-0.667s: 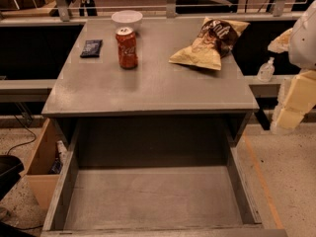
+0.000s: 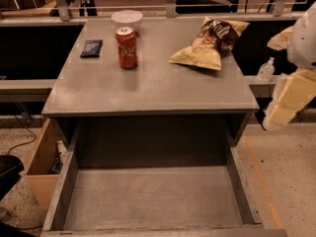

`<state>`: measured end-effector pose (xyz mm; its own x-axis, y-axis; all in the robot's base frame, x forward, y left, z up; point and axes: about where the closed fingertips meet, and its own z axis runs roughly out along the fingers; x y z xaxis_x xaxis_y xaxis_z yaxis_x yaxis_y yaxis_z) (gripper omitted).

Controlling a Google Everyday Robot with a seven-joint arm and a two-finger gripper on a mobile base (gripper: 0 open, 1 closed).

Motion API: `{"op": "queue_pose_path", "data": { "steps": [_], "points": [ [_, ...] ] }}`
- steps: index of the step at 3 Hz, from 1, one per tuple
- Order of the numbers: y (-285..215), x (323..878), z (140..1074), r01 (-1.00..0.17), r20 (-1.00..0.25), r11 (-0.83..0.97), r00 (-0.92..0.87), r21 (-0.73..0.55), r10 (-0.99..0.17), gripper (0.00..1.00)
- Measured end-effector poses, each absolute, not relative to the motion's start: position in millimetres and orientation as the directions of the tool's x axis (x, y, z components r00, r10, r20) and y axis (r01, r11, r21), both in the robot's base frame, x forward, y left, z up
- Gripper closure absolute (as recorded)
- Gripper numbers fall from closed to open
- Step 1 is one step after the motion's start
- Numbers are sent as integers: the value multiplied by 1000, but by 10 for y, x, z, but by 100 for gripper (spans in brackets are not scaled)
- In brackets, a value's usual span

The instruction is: Place coke can into top drawer

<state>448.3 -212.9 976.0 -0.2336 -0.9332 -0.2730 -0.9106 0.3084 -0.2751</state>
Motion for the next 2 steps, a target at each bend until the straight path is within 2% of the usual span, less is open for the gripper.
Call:
{"op": "queue_pose_path", "data": {
  "steps": [2],
  "points": [
    [-1991,4759,9293,-859,-622,452,-223,-239,-751,0]
  ]
}}
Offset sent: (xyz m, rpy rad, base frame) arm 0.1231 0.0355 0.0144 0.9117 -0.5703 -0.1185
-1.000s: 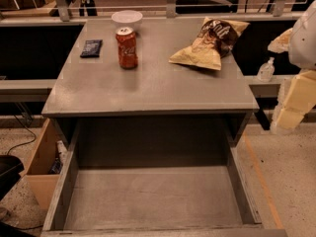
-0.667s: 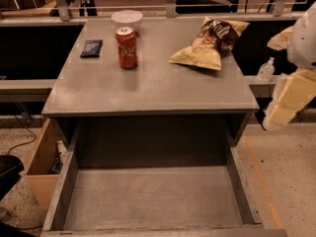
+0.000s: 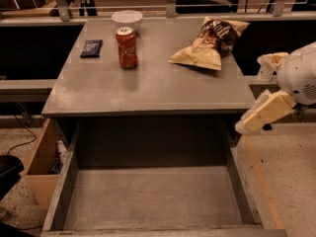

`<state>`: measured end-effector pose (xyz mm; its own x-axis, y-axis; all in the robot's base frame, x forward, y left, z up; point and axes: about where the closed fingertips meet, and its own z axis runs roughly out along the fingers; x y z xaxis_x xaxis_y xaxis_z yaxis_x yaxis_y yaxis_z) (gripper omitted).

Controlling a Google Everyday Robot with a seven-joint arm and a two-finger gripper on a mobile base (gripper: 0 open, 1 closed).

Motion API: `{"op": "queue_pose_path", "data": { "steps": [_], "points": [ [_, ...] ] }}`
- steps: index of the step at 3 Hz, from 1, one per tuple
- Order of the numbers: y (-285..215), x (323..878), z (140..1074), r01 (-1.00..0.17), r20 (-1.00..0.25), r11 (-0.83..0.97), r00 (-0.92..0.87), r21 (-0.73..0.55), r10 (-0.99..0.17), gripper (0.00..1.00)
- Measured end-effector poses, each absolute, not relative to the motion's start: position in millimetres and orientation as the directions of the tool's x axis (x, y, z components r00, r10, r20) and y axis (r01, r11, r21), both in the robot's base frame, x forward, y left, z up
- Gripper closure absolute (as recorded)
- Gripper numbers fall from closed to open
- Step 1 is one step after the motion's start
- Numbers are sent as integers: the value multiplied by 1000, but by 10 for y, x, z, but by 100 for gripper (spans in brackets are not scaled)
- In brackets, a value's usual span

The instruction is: Place coke can into top drawer

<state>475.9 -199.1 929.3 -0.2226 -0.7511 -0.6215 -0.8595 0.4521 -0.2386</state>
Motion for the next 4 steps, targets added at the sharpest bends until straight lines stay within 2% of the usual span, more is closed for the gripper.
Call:
{"op": "queue_pose_path", "data": {
  "steps": [1,2,4],
  "points": [
    [-1740,5022,9231,-837,-785,483,-110,-257,-609,0],
    [-1452,5205,9502,-808,-861,513,-13,-291,-509,0],
    [-1266,5392,9452,-807,-881,523,-7,-274,-473,0]
  ]
}}
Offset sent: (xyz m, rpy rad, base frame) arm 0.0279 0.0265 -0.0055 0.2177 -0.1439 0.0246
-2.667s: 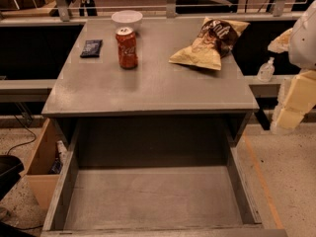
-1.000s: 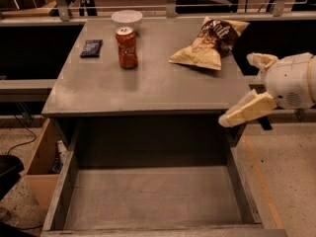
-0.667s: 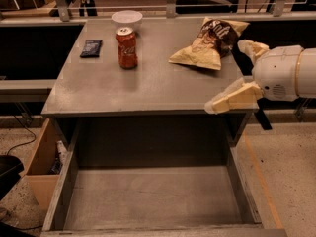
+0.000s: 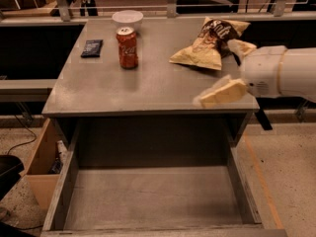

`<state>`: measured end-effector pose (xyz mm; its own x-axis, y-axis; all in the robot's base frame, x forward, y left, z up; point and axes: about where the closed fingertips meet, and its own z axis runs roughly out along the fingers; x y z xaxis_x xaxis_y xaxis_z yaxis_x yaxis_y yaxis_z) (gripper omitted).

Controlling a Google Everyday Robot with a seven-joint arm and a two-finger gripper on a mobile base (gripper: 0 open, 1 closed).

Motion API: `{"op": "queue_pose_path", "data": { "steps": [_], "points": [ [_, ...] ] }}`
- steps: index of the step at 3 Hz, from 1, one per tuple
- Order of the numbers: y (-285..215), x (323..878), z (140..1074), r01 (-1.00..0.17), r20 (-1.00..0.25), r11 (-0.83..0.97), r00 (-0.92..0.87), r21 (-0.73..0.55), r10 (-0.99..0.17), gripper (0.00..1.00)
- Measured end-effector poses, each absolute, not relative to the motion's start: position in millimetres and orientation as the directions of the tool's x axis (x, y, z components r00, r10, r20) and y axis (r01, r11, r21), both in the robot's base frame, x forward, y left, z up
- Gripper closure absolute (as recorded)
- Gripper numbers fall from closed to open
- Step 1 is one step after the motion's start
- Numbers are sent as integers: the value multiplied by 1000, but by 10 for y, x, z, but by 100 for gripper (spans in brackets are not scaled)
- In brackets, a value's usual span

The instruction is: Place coke can into top drawer

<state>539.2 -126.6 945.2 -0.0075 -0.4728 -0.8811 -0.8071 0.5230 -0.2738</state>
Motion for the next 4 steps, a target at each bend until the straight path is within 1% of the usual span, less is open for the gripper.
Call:
{"op": "queue_pose_path", "data": {
  "steps": [1,2,3,4],
  "points": [
    [-853,5859,9350,-812,-912,530,7,-245,-411,0],
    [-336,6414,9249,-827,-935,516,31,-223,-354,0],
    [46,6816,9169,-845,-952,492,59,-208,-301,0],
    [320,7189,9070,-855,-966,486,64,-182,-251,0]
  ]
}}
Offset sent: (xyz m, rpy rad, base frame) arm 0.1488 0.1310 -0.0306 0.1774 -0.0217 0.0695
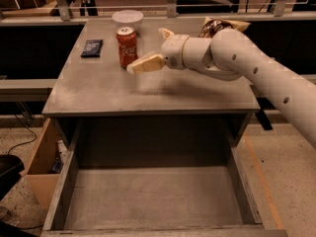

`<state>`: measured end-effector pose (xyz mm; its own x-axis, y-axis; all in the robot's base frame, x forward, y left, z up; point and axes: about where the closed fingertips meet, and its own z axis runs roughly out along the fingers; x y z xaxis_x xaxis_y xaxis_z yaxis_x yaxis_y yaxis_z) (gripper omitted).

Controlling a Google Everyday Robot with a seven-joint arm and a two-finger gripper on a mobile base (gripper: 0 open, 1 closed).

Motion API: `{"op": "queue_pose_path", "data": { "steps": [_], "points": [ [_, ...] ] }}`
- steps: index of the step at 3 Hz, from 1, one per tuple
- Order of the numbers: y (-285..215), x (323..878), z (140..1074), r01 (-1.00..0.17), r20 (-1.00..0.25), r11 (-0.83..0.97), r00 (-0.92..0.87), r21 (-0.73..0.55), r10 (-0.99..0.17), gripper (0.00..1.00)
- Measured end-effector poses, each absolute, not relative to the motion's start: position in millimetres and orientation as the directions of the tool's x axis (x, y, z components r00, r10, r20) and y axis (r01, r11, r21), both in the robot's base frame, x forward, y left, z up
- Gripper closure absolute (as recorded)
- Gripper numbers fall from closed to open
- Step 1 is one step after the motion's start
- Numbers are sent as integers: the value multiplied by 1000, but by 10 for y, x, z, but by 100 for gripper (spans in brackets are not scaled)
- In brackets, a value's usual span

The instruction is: Place coke can into top drawer

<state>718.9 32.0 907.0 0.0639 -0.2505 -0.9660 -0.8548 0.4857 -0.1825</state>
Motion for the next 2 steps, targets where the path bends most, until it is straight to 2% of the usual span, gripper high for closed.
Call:
{"op": "queue_pose_path", "data": {
  "steps": [2],
  "points": [
    [657,7721,8943,-874,-988,482,-11,-66,-155,0]
  ]
}}
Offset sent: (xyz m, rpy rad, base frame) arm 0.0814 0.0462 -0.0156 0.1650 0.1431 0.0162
